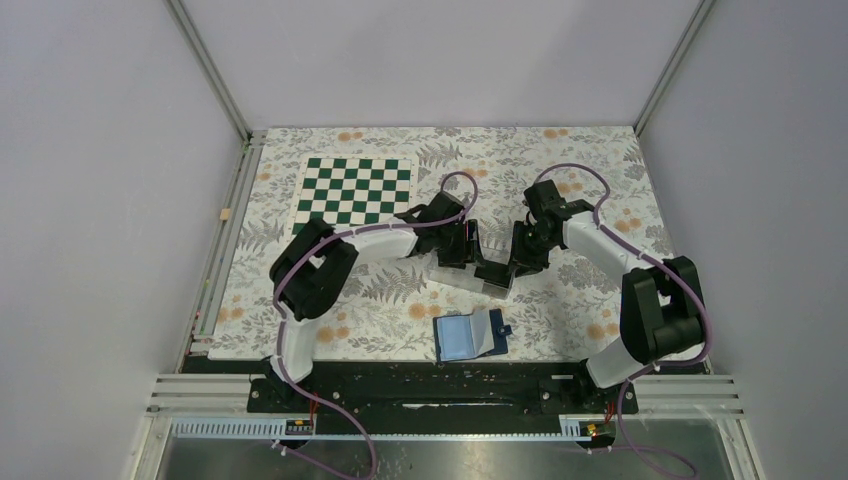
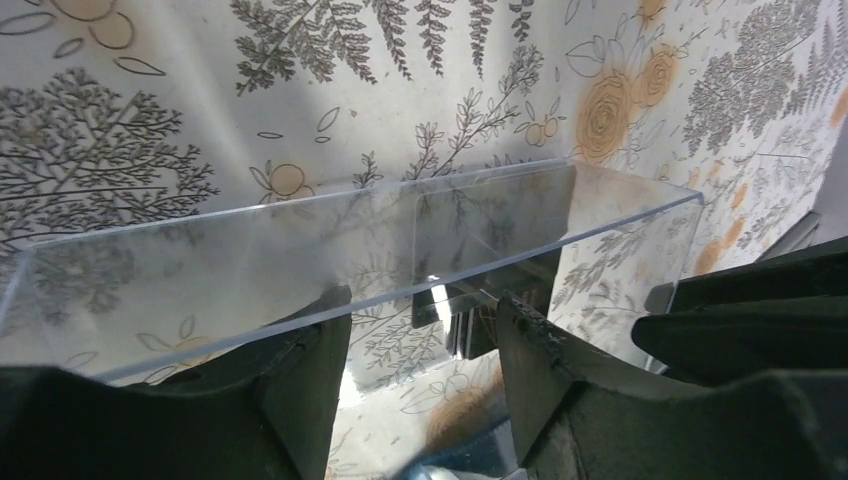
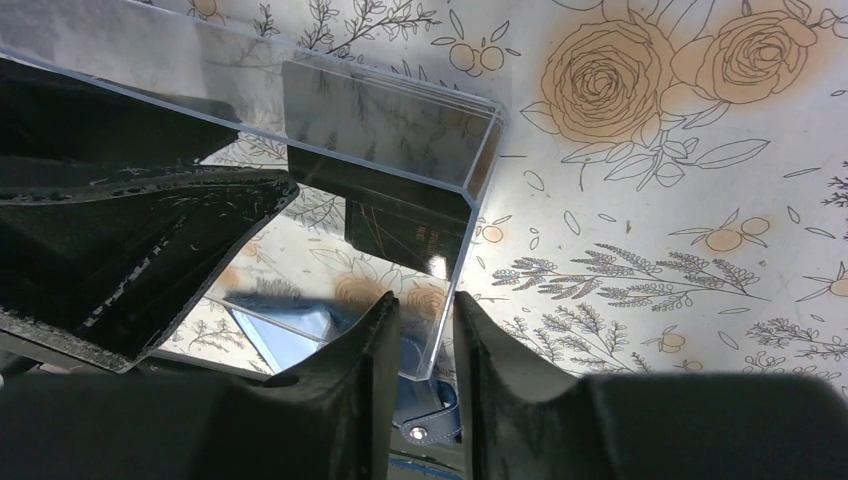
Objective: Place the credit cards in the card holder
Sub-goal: Place the storage box at the center of the board, then pick up the credit card from the storage box.
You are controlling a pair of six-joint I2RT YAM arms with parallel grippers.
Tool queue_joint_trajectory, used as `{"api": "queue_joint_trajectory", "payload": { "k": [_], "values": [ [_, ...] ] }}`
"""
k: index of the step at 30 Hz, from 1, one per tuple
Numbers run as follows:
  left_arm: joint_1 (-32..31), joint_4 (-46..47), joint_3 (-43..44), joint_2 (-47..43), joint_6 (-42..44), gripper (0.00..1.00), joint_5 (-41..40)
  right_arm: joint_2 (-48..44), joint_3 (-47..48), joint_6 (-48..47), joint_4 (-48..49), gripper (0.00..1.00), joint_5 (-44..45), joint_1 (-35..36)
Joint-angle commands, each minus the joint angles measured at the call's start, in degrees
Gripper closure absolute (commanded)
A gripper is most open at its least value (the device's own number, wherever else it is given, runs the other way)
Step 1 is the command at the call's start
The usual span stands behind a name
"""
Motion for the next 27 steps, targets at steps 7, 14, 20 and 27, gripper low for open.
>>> {"api": "queue_joint_trajectory", "payload": {
  "k": [7,14,20,27],
  "values": [
    [-1.8,5.3,0.4,2.7,-4.3,0.52,1.1,0.8,2.2,-0.9,0.2,0.76,-2.1,-0.2],
    [-2.0,10.5,-1.7,1.3,-5.9,0.54,3.6,1.2,1.8,-0.8,0.5,0.79,-2.9,-0.2],
    [-2.0,13.6,-3.0,-2.2,-6.0,0.56,4.2,1.0,1.6,-0.9,0.6,0.80,-3.0,-0.1],
    [-2.9,12.2,-2.8,-5.9,-4.7,0.57,3.0,1.0,1.5,-0.9,0.6,0.80,-2.9,-0.2]
  ]
}}
